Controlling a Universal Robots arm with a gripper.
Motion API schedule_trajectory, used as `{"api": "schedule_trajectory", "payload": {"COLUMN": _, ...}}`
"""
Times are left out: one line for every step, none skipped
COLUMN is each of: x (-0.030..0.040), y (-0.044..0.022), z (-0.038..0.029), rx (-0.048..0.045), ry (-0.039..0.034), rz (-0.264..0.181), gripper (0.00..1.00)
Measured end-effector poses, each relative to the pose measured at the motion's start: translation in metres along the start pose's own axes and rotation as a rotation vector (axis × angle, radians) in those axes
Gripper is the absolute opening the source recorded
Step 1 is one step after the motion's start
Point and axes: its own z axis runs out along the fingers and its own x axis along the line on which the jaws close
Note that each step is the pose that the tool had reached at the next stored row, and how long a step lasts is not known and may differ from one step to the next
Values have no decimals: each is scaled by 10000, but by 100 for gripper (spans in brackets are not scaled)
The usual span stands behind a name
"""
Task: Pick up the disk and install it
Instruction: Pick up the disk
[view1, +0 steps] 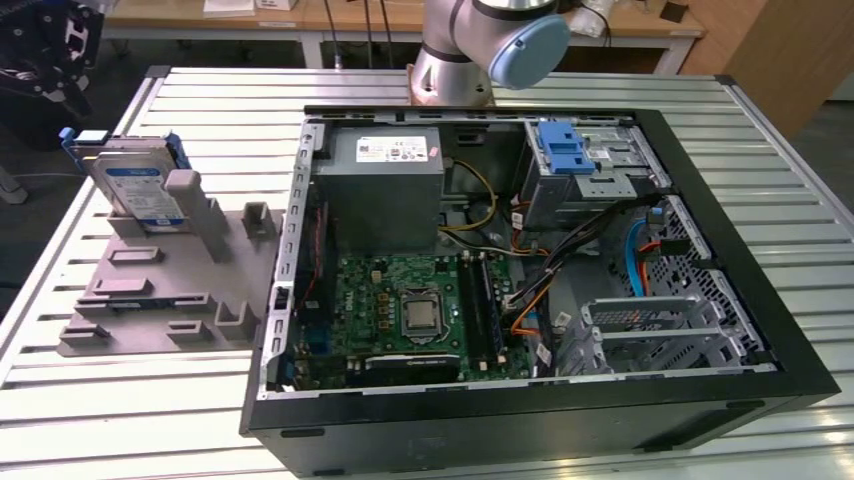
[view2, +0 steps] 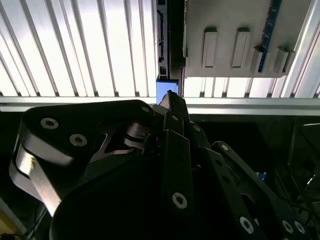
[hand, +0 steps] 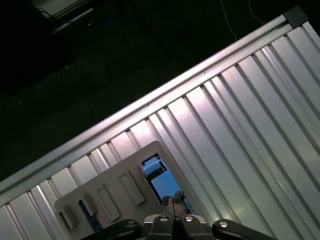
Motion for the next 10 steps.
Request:
{"api": "schedule_trajectory", "payload": {"x": 0, "y": -1, "z": 2, "rx": 47, "ry": 6, "rz": -94, "gripper": 11}}
{"api": "schedule_trajectory", "payload": {"x": 0, "y": -2, "z": 4, "rx": 66, "ry": 14, "rz": -230, "gripper": 11}}
{"api": "schedule_trajectory", "payload": {"x": 0, "y": -3, "z": 7, "rx": 74, "ry": 24, "rz": -388, "gripper": 11}}
{"api": "schedule_trajectory", "payload": {"x": 1, "y": -3, "z": 9, "rx": 72, "ry": 41, "rz": -564, "gripper": 11}}
{"api": "schedule_trajectory", "payload": {"x": 1, "y": -3, "z": 15, "rx": 66, "ry": 57, "rz": -742, "gripper": 11}}
{"api": "schedule_trajectory", "payload": {"x": 1, "y": -3, "z": 20, "rx": 59, "ry": 76, "rz": -920, "gripper": 11}}
{"api": "schedule_trajectory", "payload": {"x": 1, "y": -4, "z": 27, "rx": 52, "ry": 96, "rz": -1116, "gripper": 11}}
{"api": "schedule_trajectory", "payload": {"x": 2, "y": -5, "z": 33, "rx": 45, "ry": 115, "rz": -1294, "gripper": 11}}
{"api": "schedule_trajectory", "payload": {"x": 2, "y": -5, "z": 38, "rx": 38, "ry": 133, "rz": -1473, "gripper": 11}}
{"api": "schedule_trajectory", "payload": {"x": 2, "y": -6, "z": 42, "rx": 31, "ry": 151, "rz": -1652, "gripper": 11}}
